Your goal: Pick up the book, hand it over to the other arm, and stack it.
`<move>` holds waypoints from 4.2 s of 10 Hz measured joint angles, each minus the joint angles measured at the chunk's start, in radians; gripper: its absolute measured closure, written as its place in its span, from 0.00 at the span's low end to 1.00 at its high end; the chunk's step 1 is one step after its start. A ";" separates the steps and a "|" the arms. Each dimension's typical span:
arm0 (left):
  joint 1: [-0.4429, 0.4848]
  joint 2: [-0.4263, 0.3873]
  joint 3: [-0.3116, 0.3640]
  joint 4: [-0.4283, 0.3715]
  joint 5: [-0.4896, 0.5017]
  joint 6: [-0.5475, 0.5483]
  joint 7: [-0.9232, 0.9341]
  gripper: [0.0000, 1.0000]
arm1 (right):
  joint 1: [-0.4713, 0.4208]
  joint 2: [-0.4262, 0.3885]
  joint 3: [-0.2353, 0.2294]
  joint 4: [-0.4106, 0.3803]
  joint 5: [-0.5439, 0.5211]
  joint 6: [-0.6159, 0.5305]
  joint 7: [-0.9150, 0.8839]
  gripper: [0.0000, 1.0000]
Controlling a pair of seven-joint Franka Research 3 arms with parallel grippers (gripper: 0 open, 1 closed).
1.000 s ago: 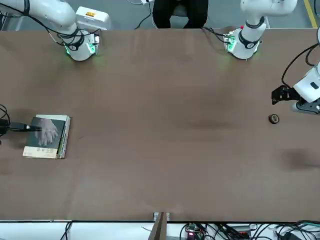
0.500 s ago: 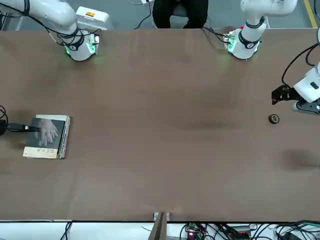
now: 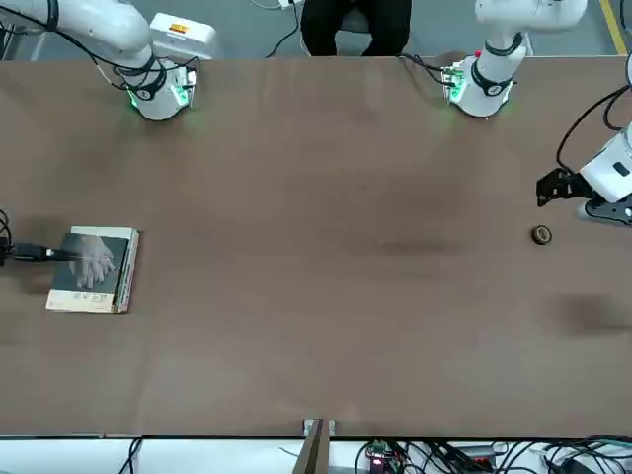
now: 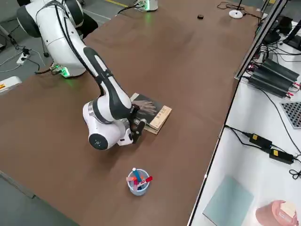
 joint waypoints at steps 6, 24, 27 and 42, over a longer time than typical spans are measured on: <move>0.000 0.000 0.000 0.000 0.000 0.000 0.000 0.00 | -0.005 0.000 -0.002 0.025 -0.022 -0.003 0.019 0.40; 0.021 -0.002 0.019 0.157 0.005 -0.098 -0.004 0.00 | 0.175 -0.186 0.118 0.071 -0.206 0.101 0.483 0.00; 0.028 -0.007 0.018 0.205 0.005 -0.146 -0.020 0.00 | 0.252 -0.232 0.118 0.071 -0.341 0.131 0.498 0.00; 0.061 -0.010 0.016 0.178 0.000 -0.196 -0.032 0.00 | 0.470 -0.521 0.096 0.010 -0.657 0.085 0.622 0.00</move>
